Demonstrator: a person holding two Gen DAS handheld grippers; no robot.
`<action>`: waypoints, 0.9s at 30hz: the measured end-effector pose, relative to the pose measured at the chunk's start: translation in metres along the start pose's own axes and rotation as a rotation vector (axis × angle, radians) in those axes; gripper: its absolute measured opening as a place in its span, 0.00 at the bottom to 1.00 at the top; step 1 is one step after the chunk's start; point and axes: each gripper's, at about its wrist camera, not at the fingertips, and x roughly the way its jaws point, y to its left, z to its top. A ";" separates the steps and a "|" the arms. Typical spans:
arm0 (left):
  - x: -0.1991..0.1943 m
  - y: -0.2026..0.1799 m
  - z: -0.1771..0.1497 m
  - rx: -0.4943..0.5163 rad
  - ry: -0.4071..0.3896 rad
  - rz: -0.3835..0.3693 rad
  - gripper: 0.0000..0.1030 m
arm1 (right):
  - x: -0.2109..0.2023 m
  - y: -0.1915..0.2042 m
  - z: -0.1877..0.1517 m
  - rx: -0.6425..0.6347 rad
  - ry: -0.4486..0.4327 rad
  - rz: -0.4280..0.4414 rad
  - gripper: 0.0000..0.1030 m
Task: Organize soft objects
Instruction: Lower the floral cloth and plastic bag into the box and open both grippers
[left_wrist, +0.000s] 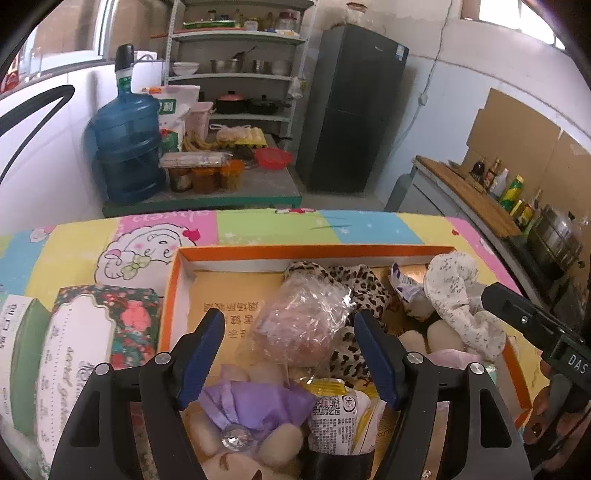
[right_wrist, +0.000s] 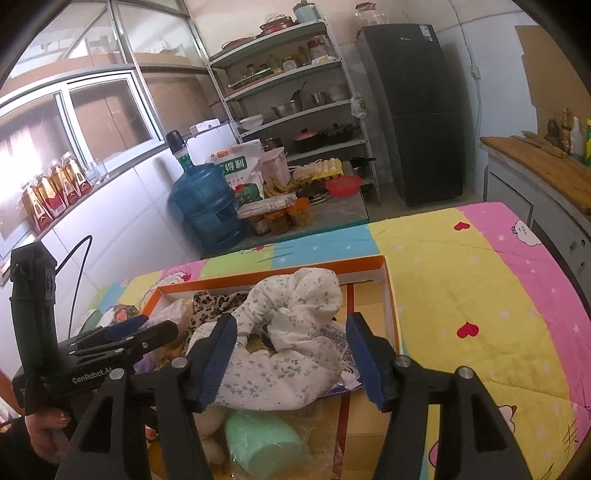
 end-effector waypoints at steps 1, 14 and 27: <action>-0.002 0.000 0.000 0.000 -0.004 0.001 0.72 | -0.001 0.000 0.000 0.001 -0.002 -0.001 0.59; -0.029 0.005 -0.004 0.015 -0.045 0.018 0.72 | -0.017 0.010 -0.001 -0.006 -0.022 -0.009 0.59; -0.069 0.018 -0.010 0.029 -0.111 0.049 0.72 | -0.038 0.039 -0.006 -0.032 -0.040 -0.002 0.59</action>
